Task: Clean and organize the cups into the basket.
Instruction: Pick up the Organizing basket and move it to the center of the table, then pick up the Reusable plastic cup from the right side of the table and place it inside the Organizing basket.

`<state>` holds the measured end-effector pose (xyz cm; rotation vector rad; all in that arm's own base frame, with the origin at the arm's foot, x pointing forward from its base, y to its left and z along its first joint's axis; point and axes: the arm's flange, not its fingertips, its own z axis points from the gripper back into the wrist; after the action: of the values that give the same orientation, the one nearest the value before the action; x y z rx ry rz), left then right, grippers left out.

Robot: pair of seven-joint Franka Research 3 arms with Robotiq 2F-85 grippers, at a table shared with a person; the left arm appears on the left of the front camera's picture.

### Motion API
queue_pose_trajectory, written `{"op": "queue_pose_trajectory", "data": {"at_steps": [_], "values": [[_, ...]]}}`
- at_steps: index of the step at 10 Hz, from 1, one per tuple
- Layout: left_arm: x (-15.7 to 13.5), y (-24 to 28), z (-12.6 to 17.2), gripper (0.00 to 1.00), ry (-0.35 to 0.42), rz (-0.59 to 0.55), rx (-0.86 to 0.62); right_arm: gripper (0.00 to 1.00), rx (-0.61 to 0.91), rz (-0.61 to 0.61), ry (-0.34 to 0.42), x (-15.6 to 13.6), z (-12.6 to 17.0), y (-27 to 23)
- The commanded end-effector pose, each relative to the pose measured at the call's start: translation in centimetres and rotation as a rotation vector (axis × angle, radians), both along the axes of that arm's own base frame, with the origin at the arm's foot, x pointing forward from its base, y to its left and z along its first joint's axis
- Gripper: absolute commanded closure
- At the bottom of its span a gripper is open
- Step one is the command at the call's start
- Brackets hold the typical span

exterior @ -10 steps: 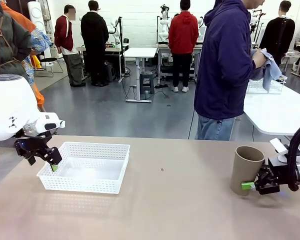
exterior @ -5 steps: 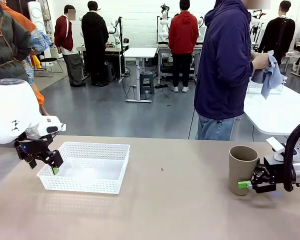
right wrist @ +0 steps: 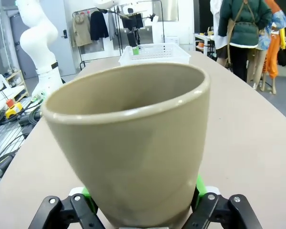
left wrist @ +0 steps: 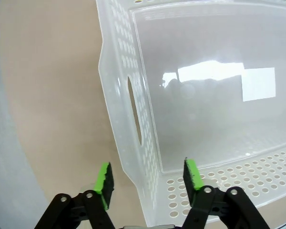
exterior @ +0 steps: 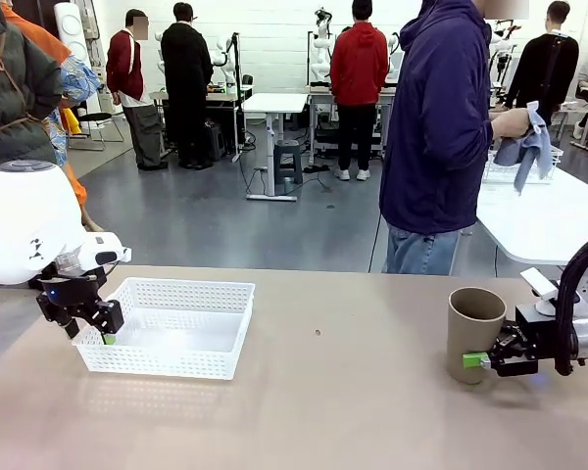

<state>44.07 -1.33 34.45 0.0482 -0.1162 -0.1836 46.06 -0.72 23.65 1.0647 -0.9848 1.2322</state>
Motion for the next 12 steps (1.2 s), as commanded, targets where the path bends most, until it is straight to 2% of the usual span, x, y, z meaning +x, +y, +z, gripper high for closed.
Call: {"op": "queue_pose_trajectory", "data": {"at_steps": [1,2,3,4,5,6,7,8,10,11,12], "values": [[0.40,-0.20,0.04,1.00,0.002,0.007,-0.013,1.00,0.008,0.023,-0.004,0.70,-0.27,0.24],[0.43,-0.22,0.04,1.00,0.003,0.006,-0.012,1.00,0.006,0.026,-0.006,0.70,-0.29,0.21],[0.41,-0.23,0.15,0.79,0.002,0.007,-0.014,1.00,0.004,0.029,-0.005,0.67,-0.28,0.24],[0.36,-0.16,0.28,0.88,0.001,0.008,-0.017,0.75,0.001,0.030,-0.004,0.68,-0.29,0.22],[0.33,-0.16,0.37,1.00,0.000,0.011,-0.017,0.76,-0.001,0.030,-0.002,0.66,-0.28,0.20],[0.35,-0.16,0.43,1.00,-0.001,0.015,-0.018,1.00,-0.002,0.029,0.001,0.65,-0.28,0.17],[0.35,-0.15,0.54,1.00,-0.002,0.017,-0.019,0.76,-0.001,0.026,0.001,0.67,-0.26,0.09],[0.34,-0.14,0.60,1.00,-0.003,0.020,-0.020,1.00,-0.001,0.026,0.001,0.66,-0.27,0.02],[0.43,-0.10,0.56,1.00,-0.006,0.026,-0.017,1.00,0.000,0.027,0.003,0.68,-0.28,-0.02],[0.44,-0.13,0.53,1.00,-0.004,0.035,-0.015,0.76,-0.001,0.023,0.006,0.67,-0.25,-0.16],[0.44,-0.39,0.36,1.00,-0.025,0.056,-0.016,0.76,-0.010,0.001,0.016,0.43,0.05,-0.38]]}}
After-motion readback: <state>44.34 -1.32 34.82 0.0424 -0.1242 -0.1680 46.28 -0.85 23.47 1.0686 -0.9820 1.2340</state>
